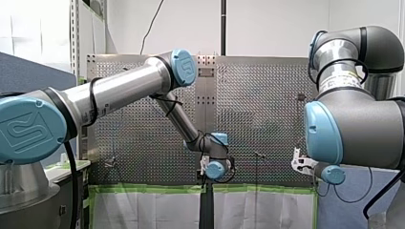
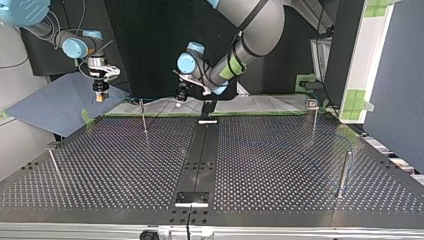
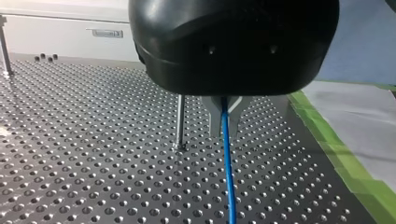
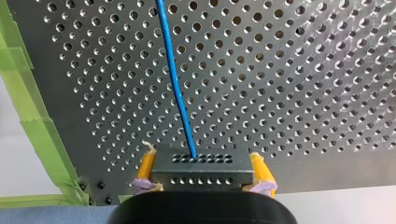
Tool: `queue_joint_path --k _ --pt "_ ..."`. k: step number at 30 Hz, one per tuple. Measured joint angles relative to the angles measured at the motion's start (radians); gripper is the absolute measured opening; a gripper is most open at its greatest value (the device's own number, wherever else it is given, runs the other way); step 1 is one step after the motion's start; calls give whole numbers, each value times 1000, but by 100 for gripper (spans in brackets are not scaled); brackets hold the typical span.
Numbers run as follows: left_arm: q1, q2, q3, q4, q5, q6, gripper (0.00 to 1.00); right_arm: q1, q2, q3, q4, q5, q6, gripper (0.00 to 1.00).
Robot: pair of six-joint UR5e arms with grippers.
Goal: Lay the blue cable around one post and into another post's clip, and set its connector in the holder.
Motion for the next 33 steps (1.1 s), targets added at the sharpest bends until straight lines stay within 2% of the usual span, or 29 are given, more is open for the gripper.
queue_joint_path --k 11,33 --pt "3 0 22 -9 12 -8 1 -1 0 -9 -4 0 13 0" --pt "7 -1 45 -38 13 -24 1 -1 2 -12 -6 3 23 0"
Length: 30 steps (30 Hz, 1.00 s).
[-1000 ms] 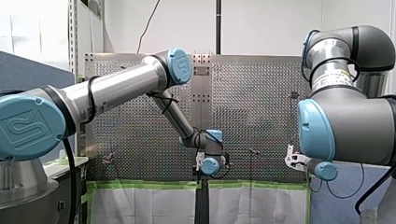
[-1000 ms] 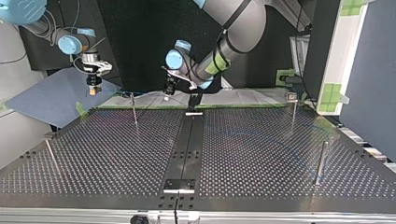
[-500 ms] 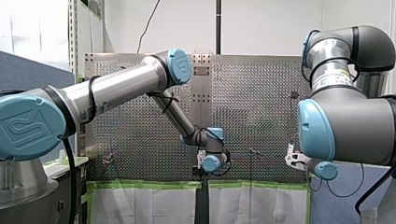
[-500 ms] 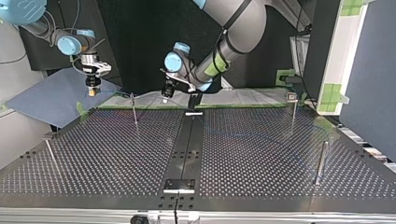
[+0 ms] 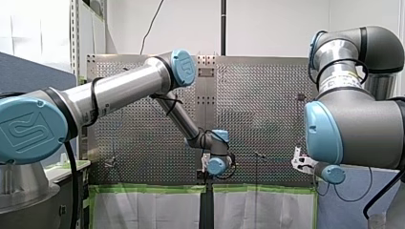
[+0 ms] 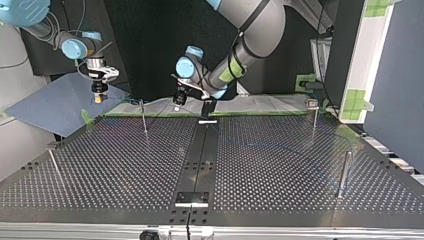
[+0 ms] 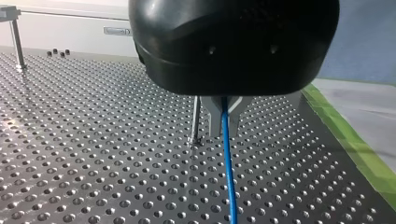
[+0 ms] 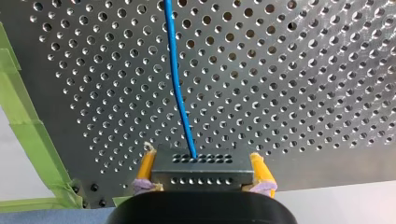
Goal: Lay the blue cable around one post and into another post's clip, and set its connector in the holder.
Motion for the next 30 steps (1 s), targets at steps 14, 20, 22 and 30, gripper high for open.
queue_joint_path --k 14,20,22,30 --pt "6 -1 0 -3 6 -12 1 0 0 -10 5 13 10 0" --pt "4 -33 23 -29 6 -11 1 0 0 -12 1 13 19 0" --pt "2 -44 30 -37 6 -6 1 0 0 -14 1 13 20 0" --pt "-3 -54 61 -43 9 3 23 -1 0 -18 0 13 20 0"
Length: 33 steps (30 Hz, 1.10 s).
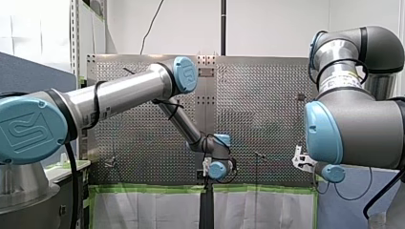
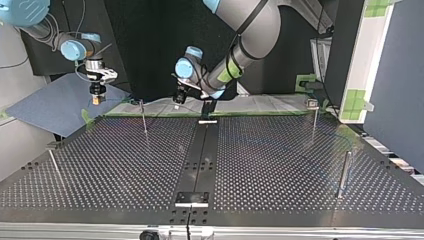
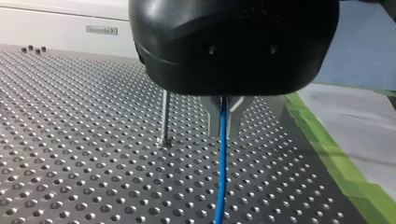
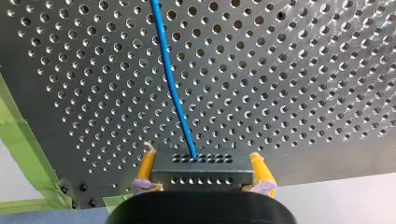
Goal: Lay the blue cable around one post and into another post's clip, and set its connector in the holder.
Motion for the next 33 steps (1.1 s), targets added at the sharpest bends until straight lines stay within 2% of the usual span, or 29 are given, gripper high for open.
queue_joint_path --k 2,3,4,5,6,7,8,13,21,24,33 --pt "0 0 5 -4 0 2 52 1 0 0 -1 0 0 0" --pt "0 0 6 -5 0 3 52 1 0 0 -1 0 -1 0" --pt "-1 0 7 -6 0 4 65 2 0 0 -2 0 -1 0" --pt "-1 0 8 -9 0 5 84 3 0 0 -2 0 -1 0" --pt "-2 0 8 -11 0 6 84 3 0 0 -3 0 -1 0" --pt "-2 1 8 -14 0 8 96 3 0 0 -3 0 -1 0" --pt "-3 1 8 -17 -1 10 100 4 0 0 -3 0 -1 0" --pt "-9 3 8 -35 3 29 100 4 0 0 -4 0 1 0" --pt "-22 29 -17 -94 54 91 100 -2 0 -2 -5 2 8 0" --pt "-24 52 -42 -82 66 104 100 -4 0 -2 -5 7 11 0" --pt "-27 130 -120 -8 62 112 100 -7 0 -10 3 19 18 0"
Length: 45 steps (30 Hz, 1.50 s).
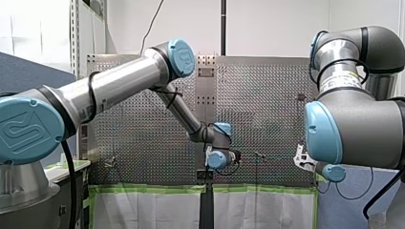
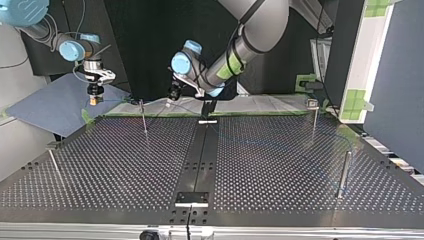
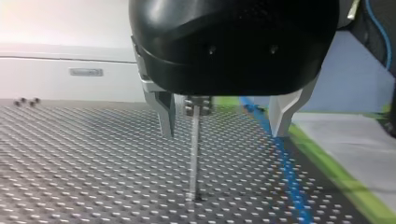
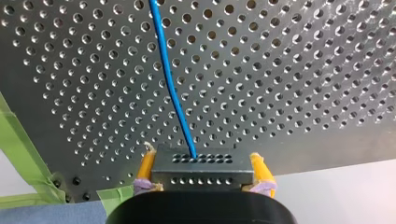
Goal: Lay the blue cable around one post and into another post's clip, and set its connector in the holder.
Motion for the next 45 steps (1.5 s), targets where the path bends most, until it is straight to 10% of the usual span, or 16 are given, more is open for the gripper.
queue_joint_path --k 9,28,45 --pt "-23 82 -83 62 14 1 100 4 0 0 5 0 0 0" --pt "-79 109 -255 -7 7 -109 100 8 1 -1 9 -4 10 0" --pt "-102 109 -227 -49 -31 -135 100 11 0 -1 9 -5 13 0"
